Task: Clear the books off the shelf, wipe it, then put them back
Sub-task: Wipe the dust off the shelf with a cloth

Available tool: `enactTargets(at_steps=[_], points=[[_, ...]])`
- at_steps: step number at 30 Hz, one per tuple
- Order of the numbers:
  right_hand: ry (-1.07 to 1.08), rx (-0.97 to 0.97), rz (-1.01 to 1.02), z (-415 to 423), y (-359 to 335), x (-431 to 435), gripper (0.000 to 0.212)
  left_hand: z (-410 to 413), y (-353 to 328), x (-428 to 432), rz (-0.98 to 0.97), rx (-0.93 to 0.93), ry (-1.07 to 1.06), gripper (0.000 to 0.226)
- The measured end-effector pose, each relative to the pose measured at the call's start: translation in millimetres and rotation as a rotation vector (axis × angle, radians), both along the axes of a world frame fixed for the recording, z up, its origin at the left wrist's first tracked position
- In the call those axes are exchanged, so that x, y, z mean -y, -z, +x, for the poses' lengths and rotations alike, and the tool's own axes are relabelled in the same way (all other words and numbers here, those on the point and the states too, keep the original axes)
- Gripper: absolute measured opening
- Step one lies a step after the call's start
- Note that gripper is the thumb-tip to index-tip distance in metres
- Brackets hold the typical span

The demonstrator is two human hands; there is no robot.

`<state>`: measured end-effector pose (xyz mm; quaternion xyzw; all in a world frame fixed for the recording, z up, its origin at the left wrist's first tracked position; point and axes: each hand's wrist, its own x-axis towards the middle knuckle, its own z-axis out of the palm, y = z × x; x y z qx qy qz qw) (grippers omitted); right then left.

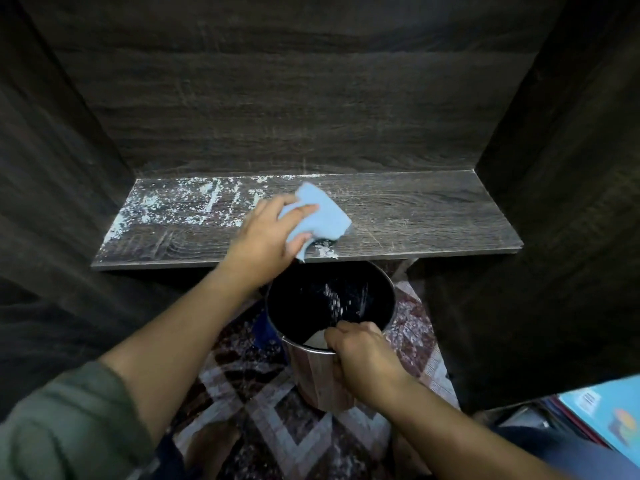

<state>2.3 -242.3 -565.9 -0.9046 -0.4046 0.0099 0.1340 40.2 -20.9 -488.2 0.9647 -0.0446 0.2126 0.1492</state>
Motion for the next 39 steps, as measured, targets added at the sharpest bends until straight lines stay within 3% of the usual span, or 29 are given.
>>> enactTargets(at_steps=[4, 9, 17, 21, 25, 32, 37, 39], points=[[-0.017, 0.019, 0.001, 3, -1, 1, 0.043, 32, -3, -19, 0.054, -0.166, -0.109, 0.044], [-0.002, 0.035, 0.039, 8, -2, 4, 0.04, 29, 11, -5, 0.122, -0.351, -0.01, 0.052], [-0.015, -0.036, 0.0, 8, -5, 8, 0.039, -8, 17, 12, 0.163, -0.156, 0.32, 0.041], [-0.001, -0.051, -0.022, 6, -8, 7, 0.041, -6, 2, 13, 0.033, -0.061, 0.121, 0.039], [-0.015, -0.062, -0.053, 6, -9, 7, 0.035, 5, -6, 22, -0.01, -0.332, -0.11, 0.044], [-0.042, -0.094, -0.042, 6, -18, 16, 0.024, -12, -15, 30, -0.135, -0.455, 0.237, 0.036], [-0.064, -0.107, -0.069, 4, -24, 20, 0.02, -30, -29, 32, -0.129, -0.201, 0.052, 0.041], [-0.076, -0.1, -0.081, 3, -29, 21, 0.023, -33, -26, 34, -0.085, -0.226, -0.041, 0.042]])
